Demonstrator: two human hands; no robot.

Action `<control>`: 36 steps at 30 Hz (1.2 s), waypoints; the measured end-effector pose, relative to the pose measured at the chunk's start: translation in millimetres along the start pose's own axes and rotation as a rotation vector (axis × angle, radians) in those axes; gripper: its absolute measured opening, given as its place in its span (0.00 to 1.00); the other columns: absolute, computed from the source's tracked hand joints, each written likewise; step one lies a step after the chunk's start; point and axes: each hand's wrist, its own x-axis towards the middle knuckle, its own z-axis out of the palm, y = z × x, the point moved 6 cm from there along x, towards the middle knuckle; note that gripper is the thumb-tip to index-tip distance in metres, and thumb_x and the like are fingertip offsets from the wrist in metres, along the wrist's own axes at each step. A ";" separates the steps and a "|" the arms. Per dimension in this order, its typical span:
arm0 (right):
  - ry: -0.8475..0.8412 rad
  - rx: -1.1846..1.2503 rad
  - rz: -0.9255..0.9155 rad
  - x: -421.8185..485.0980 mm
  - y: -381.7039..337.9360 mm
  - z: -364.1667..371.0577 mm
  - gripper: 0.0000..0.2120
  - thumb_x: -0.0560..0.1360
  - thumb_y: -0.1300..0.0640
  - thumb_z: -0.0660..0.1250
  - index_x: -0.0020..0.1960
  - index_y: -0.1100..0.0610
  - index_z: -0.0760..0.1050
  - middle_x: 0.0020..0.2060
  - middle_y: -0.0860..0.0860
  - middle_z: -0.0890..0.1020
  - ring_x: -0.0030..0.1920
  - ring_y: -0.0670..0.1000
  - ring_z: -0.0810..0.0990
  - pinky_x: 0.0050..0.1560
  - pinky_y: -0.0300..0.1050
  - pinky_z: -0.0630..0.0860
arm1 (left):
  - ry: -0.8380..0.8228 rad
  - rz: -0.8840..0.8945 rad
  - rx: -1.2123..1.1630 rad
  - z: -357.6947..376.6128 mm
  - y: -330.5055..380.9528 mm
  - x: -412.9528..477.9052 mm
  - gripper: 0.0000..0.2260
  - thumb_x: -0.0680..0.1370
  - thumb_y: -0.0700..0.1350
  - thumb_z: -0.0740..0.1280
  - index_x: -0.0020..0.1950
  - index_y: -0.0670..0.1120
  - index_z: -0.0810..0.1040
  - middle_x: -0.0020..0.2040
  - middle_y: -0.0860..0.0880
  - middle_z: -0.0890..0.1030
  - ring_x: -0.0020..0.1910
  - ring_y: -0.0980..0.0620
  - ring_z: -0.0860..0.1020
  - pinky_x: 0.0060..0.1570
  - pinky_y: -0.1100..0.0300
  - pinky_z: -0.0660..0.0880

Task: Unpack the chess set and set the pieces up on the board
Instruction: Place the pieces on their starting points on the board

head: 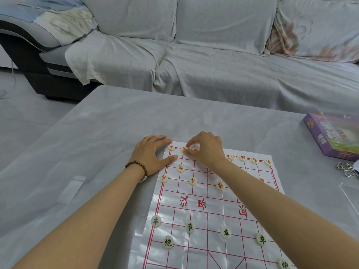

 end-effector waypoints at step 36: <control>-0.285 -0.217 -0.177 -74.1 56.7 -5.0 0.46 0.64 0.34 0.24 0.77 0.51 0.49 0.76 0.45 0.50 0.76 0.46 0.40 0.68 0.48 0.27 | -0.316 0.269 0.509 11.1 78.6 -23.7 0.24 0.81 0.56 0.37 0.76 0.55 0.49 0.76 0.57 0.50 0.75 0.52 0.40 0.72 0.51 0.34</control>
